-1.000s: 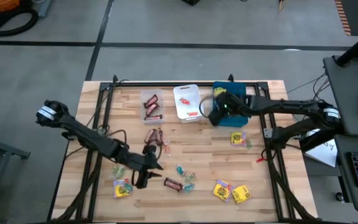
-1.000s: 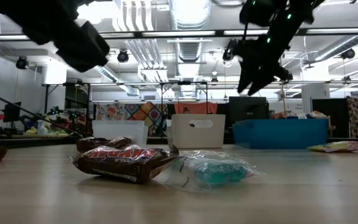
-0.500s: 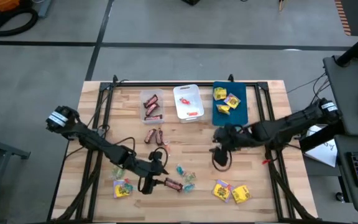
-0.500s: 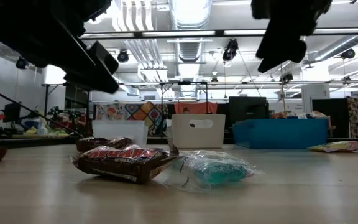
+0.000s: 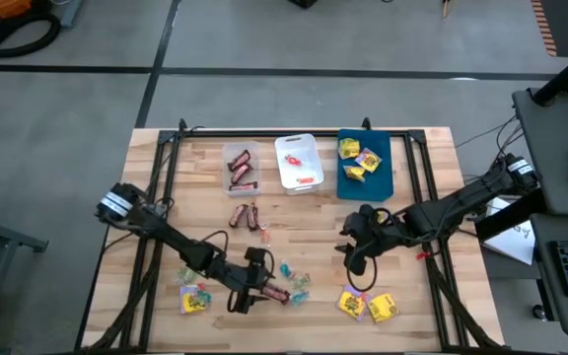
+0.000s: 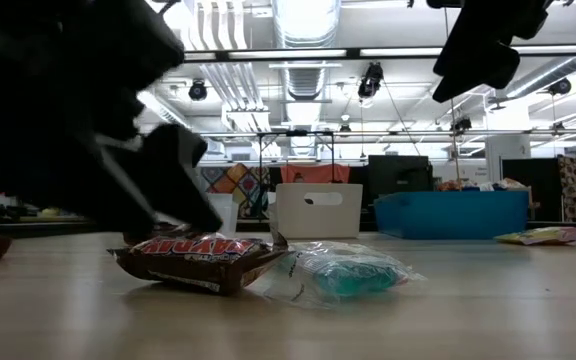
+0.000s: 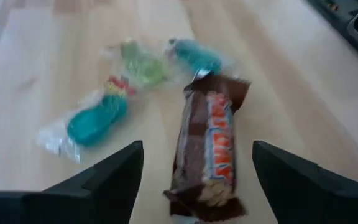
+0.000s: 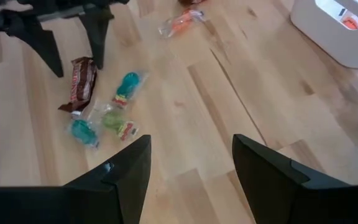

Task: Sort candy
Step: Put the bottom center brown candy bar into the transparent bin

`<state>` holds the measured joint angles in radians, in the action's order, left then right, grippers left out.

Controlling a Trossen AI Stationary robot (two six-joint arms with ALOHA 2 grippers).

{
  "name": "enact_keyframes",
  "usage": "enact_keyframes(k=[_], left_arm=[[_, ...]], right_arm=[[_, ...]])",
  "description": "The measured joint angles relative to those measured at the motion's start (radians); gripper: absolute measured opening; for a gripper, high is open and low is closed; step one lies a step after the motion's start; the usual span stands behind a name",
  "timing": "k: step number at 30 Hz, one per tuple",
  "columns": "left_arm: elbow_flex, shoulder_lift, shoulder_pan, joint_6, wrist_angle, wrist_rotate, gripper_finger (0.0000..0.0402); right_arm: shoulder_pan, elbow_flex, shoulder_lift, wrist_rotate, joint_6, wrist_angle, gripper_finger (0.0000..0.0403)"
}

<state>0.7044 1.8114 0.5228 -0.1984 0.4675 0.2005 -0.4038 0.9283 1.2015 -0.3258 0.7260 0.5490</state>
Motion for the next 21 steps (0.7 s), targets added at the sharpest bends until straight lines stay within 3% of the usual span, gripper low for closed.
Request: enact_keyframes(k=[8, 21], left_arm=[[0.0, 0.049, 0.0, -0.005, 0.034, 0.0, 0.0256], [0.0, 0.049, 0.0, -0.029, 0.012, -0.016, 0.0109]], right_arm=[[0.0, 0.0, 0.0, -0.009, 0.0, -0.001, 0.0215], [0.0, 0.0, 0.0, -0.017, 0.0, -0.001, 0.0215]])
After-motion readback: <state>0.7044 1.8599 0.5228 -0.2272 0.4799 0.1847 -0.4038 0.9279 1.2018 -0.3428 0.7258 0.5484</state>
